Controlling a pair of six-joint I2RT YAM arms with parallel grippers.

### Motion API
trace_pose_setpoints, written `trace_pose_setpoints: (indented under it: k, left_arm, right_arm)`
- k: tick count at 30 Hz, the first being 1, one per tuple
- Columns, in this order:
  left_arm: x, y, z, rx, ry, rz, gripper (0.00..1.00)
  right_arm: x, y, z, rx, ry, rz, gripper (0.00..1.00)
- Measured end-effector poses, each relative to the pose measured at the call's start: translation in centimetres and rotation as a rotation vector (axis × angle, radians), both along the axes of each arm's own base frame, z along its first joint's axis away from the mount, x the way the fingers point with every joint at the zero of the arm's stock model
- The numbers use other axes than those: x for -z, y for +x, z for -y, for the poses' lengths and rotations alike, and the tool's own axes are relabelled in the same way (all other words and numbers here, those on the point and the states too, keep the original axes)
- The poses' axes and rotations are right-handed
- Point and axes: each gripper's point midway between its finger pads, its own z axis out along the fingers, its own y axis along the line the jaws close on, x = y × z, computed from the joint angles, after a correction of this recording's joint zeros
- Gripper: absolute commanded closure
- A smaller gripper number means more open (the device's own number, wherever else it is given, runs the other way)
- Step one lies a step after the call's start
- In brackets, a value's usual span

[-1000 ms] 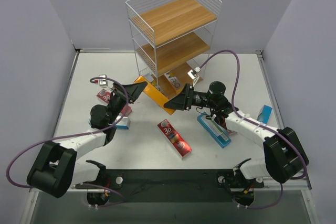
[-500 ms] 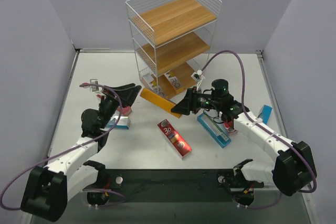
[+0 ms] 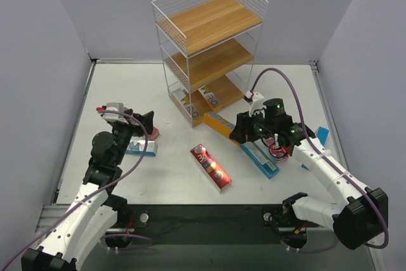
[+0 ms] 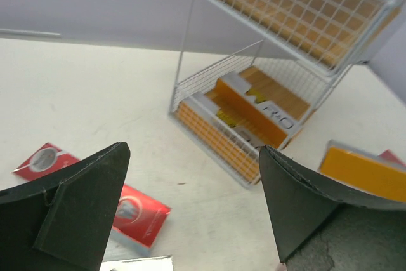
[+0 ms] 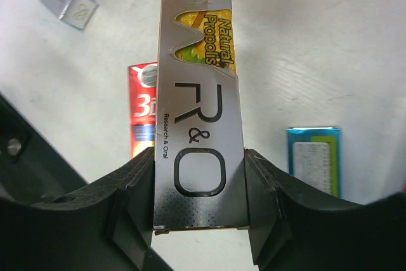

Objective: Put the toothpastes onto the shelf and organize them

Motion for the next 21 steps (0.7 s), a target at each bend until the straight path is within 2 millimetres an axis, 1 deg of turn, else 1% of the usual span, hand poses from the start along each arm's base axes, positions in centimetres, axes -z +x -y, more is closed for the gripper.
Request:
trace_pose_setpoints:
  k: [3,7,9,12,15,18,21]
  left_arm:
    - [1.5,0.1,-1.3,-0.054,0.104,-0.032,0.05]
    - [2.5,0.2,-2.4,-0.103,0.196,-0.051,0.05]
    - [2.9,0.3,-2.9,-0.122,0.223,-0.055,0.05]
    - [4.1,0.5,-3.2,-0.133,0.259,-0.077,0.05]
    - [4.9,0.7,-3.3,-0.137,0.29,-0.096,0.05]
    - [5.0,0.7,-3.5,-0.141,0.3,-0.096,0.05]
    - [4.9,0.7,-3.6,-0.145,0.311,-0.089,0.06]
  right_arm:
    - [-0.4,0.8,1.5,0.046,-0.067,0.054,0.86]
    - [-1.1,2.8,3.6,0.129,-0.166,0.135,0.86]
    - [-1.4,3.9,4.4,0.165,-0.206,0.173,0.86]
    - [-1.5,6.0,5.2,0.208,-0.263,0.224,0.86]
    - [-0.5,8.6,5.6,0.236,-0.32,0.251,0.86]
    - [1.2,11.1,6.0,0.257,-0.368,0.247,0.86]
    - [2.8,13.2,6.3,0.27,-0.404,0.234,0.85]
